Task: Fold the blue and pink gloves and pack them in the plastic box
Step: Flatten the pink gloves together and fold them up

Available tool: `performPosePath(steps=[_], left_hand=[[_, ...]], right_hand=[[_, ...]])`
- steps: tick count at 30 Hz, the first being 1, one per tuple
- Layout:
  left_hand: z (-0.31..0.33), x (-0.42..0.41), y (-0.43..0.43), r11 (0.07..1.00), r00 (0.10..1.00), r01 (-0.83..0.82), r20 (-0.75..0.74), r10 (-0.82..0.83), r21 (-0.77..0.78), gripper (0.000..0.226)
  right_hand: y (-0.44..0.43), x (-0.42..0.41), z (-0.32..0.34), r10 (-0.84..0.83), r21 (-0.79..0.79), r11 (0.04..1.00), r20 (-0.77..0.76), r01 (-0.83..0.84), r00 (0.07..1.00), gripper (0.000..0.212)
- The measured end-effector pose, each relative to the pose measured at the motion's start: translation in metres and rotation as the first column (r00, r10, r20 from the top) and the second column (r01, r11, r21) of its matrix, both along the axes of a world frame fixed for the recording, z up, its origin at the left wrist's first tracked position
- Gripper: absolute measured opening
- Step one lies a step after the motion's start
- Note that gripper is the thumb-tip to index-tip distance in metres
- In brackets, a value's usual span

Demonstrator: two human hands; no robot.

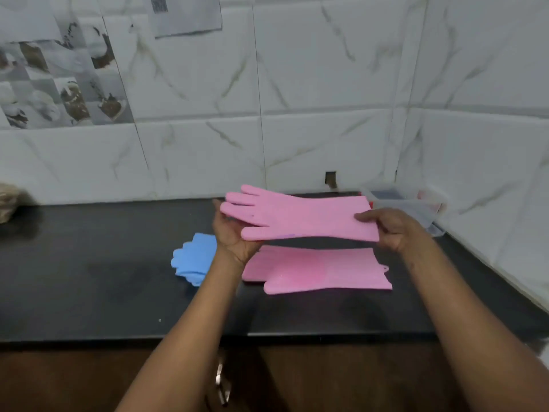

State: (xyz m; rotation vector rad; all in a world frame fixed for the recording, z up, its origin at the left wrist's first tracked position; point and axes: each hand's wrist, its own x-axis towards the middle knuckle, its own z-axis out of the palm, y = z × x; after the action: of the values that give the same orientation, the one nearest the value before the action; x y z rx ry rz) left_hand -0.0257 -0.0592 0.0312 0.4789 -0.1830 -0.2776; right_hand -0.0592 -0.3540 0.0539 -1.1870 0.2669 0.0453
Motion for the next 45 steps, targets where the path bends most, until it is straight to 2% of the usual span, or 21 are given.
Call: performPosePath(steps=[3, 5, 7, 9, 10, 12, 15, 18, 25, 28, 30, 32, 34, 36, 38, 40, 42, 43, 44, 45], left_hand=[[-0.031, -0.005, 0.012, 0.974, 0.965, 0.046, -0.263, 0.014, 0.223, 0.068], [-0.04, -0.011, 0.015, 0.903, 0.921, 0.148, -0.388, 0.022, 0.404, 0.053], [-0.036, -0.008, 0.018, 0.747, 0.921, 0.139, -0.362, 0.142, 0.65, 0.031], [-0.032, 0.001, 0.02, 0.503, 0.943, 0.06, -0.215, 0.255, 0.862, 0.032], [-0.03, 0.004, 0.02, 0.39, 0.947, 0.03, -0.151, 0.283, 0.92, 0.03], [-0.03, 0.008, 0.02, 0.265, 0.95, 0.04, -0.119, 0.289, 0.963, 0.021], [-0.032, 0.011, 0.021, 0.211, 0.946, 0.131, -0.186, 0.266, 0.969, 0.015], [-0.034, 0.012, 0.021, 0.194, 0.95, 0.14, -0.187, 0.249, 0.971, 0.016], [-0.033, 0.009, 0.023, 0.227, 0.952, 0.165, -0.216, 0.219, 0.96, 0.025], [-0.034, 0.01, 0.024, 0.182, 0.957, 0.154, -0.193, 0.216, 0.971, 0.035], [-0.032, 0.01, 0.021, 0.086, 0.964, 0.127, -0.143, 0.224, 0.988, 0.042], [-0.031, 0.009, 0.016, -0.066, 0.971, 0.066, -0.049, 0.234, 0.996, 0.047], [-0.03, 0.007, 0.013, -0.199, 0.976, 0.003, 0.04, 0.213, 0.98, 0.051], [-0.03, 0.006, 0.012, -0.282, 0.98, -0.023, 0.077, 0.182, 0.959, 0.053], [-0.029, 0.002, 0.01, -0.348, 0.985, -0.028, 0.086, 0.151, 0.937, 0.049], [-0.028, -0.003, 0.005, -0.466, 0.98, -0.088, 0.159, 0.116, 0.881, 0.04], [-0.031, -0.011, -0.006, -0.642, 0.934, -0.235, 0.353, 0.059, 0.73, 0.032], [-0.032, -0.016, -0.016, -0.715, 0.884, -0.345, 0.468, -0.029, 0.608, 0.032], [-0.033, -0.021, -0.027, -0.723, 0.82, -0.481, 0.547, -0.17, 0.496, 0.035], [-0.035, -0.026, -0.04, -0.648, 0.752, -0.622, 0.567, -0.337, 0.439, 0.04]], right_hand=[[-0.007, -0.004, -0.035, -0.06, -0.278, 0.961, -0.176, 0.009, 0.982, 0.027], [-0.009, -0.004, -0.061, -0.098, -0.379, 0.925, -0.24, 0.0, 0.966, 0.034], [-0.01, -0.002, -0.073, -0.119, -0.389, 0.921, -0.235, 0.019, 0.965, 0.035], [-0.01, 0.001, -0.075, -0.145, -0.422, 0.905, -0.194, 0.05, 0.97, 0.039], [-0.009, 0.002, -0.076, -0.172, -0.469, 0.88, -0.167, 0.075, 0.971, 0.04], [-0.007, 0.002, -0.079, -0.233, -0.58, 0.804, -0.107, 0.13, 0.967, 0.038], [-0.005, 0.0, -0.084, -0.239, -0.628, 0.764, -0.063, 0.148, 0.969, 0.031], [-0.008, 0.0, -0.086, -0.242, -0.628, 0.763, -0.059, 0.152, 0.968, 0.033], [-0.01, 0.0, -0.085, -0.223, -0.631, 0.766, -0.084, 0.122, 0.971, 0.038], [-0.01, 0.0, -0.088, -0.211, -0.684, 0.72, -0.053, 0.119, 0.976, 0.037], [-0.009, -0.001, -0.09, -0.205, -0.735, 0.662, 0.009, 0.145, 0.979, 0.031], [-0.009, -0.002, -0.092, -0.213, -0.791, 0.585, 0.066, 0.181, 0.975, 0.026], [-0.011, -0.005, -0.092, -0.215, -0.864, 0.461, 0.11, 0.2, 0.971, 0.015], [-0.014, -0.006, -0.091, -0.186, -0.922, 0.335, 0.136, 0.193, 0.973, 0.008], [-0.013, -0.008, -0.092, -0.139, -0.962, 0.209, 0.147, 0.174, 0.979, 0.01], [-0.01, -0.01, -0.093, -0.104, -0.978, 0.12, 0.158, 0.17, 0.982, 0.015], [-0.009, -0.012, -0.095, -0.087, -0.981, 0.084, 0.17, 0.177, 0.982, 0.019], [-0.009, -0.013, -0.095, -0.094, -0.979, 0.079, 0.178, 0.186, 0.98, 0.019], [-0.01, -0.014, -0.095, -0.111, -0.977, 0.082, 0.188, 0.197, 0.976, 0.017], [-0.01, -0.016, -0.095, -0.13, -0.973, 0.089, 0.2, 0.212, 0.971, 0.016]])
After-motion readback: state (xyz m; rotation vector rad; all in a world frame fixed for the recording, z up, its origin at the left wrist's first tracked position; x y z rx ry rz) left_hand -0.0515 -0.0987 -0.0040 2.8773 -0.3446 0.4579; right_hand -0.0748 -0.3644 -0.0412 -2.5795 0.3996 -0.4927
